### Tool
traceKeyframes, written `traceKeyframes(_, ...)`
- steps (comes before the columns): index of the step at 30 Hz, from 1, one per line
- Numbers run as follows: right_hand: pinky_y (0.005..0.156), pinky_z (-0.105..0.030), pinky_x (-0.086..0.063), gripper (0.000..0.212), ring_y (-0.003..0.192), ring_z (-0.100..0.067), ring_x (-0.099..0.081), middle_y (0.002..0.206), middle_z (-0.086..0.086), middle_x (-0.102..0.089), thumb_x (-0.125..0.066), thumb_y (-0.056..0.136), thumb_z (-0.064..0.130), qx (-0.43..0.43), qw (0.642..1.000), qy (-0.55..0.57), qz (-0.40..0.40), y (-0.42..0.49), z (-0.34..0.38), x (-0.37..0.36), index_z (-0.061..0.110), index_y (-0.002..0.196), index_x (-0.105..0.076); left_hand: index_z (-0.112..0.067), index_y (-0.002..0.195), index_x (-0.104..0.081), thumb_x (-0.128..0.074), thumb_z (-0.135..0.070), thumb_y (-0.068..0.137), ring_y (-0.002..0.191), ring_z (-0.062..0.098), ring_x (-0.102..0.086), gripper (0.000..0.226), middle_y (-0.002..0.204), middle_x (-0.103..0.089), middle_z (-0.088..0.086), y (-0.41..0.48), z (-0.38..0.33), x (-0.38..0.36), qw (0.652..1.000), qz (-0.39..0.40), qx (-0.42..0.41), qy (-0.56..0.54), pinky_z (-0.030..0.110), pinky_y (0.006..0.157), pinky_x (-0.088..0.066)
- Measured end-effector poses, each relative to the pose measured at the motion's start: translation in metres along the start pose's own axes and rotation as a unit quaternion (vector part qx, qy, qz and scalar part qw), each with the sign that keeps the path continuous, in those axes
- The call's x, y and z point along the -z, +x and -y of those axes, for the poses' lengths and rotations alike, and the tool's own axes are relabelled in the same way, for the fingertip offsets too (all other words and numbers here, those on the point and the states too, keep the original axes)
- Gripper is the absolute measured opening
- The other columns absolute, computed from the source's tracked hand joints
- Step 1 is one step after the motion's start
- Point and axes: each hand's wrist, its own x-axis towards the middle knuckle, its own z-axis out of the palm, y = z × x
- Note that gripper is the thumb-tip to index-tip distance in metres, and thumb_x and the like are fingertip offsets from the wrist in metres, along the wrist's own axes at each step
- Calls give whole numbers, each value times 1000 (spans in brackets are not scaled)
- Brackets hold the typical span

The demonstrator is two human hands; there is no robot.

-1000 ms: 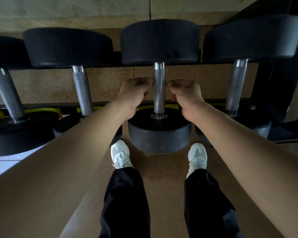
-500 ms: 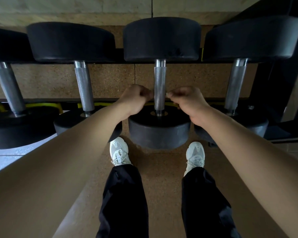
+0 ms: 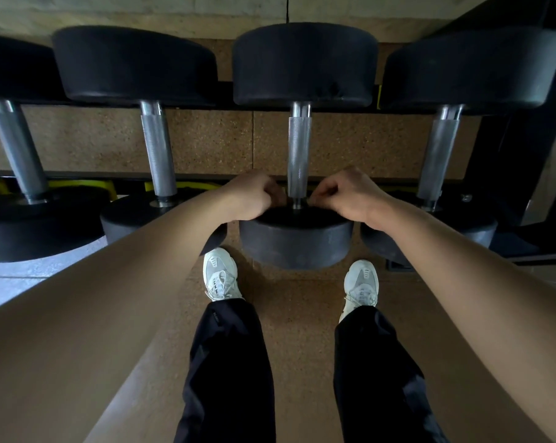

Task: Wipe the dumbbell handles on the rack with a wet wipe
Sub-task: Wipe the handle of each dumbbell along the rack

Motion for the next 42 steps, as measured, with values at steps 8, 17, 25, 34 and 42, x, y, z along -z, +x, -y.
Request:
traceKeyframes(8, 66, -21, -44, 6, 86, -5, -62, 95, 7, -70, -70, 95, 25, -14, 1000, -24, 4, 8, 2, -4, 23, 97, -75, -22, 88, -72, -67, -26, 98, 87, 15, -64, 12, 89, -71, -2, -7, -4, -5, 998, 3, 4, -64, 27, 71, -47)
traceKeyframes(17, 80, -14, -48, 12, 93, 3, -64, 98, 15, -72, -73, 92, 21, 10, 996, 38, -78, -33, 12, -4, 26, 102, -78, -29, 94, -70, -61, -20, 102, 91, 11, -62, 15, 94, -68, -9, -11, -5, 5, 997, 47, -43, -42, 25, 77, -47)
traceKeyframes(25, 83, -19, -57, 39, 93, -2, -71, 109, 11, -73, -74, 88, 3, 77, 980, 161, -85, -71, 87, -47, 23, 121, -71, -23, 95, -70, -66, -29, 99, 96, 8, -68, 8, 96, -74, -5, -98, 19, 35, 957, -29, -126, -261, 30, 91, -52)
traceKeyframes(34, 66, -18, -53, 16, 78, -5, -69, 87, 1, -75, -78, 89, 19, 86, 973, 194, -88, -53, 141, -103, 14, 101, -69, -6, 95, -67, -63, -6, 99, 87, 25, -77, 6, 90, -78, 14, -136, 81, 45, 830, -177, -14, -529, 29, 78, -61)
traceKeyframes(42, 68, -13, -51, 9, 72, -1, -68, 79, 4, -75, -83, 83, 12, 64, 958, 254, -117, -13, 164, -140, 14, 87, -75, -22, 99, -76, -71, -6, 94, 86, 13, -75, 18, 88, -79, -1, -126, 125, 56, 884, -265, -62, -380, 31, 83, -60)
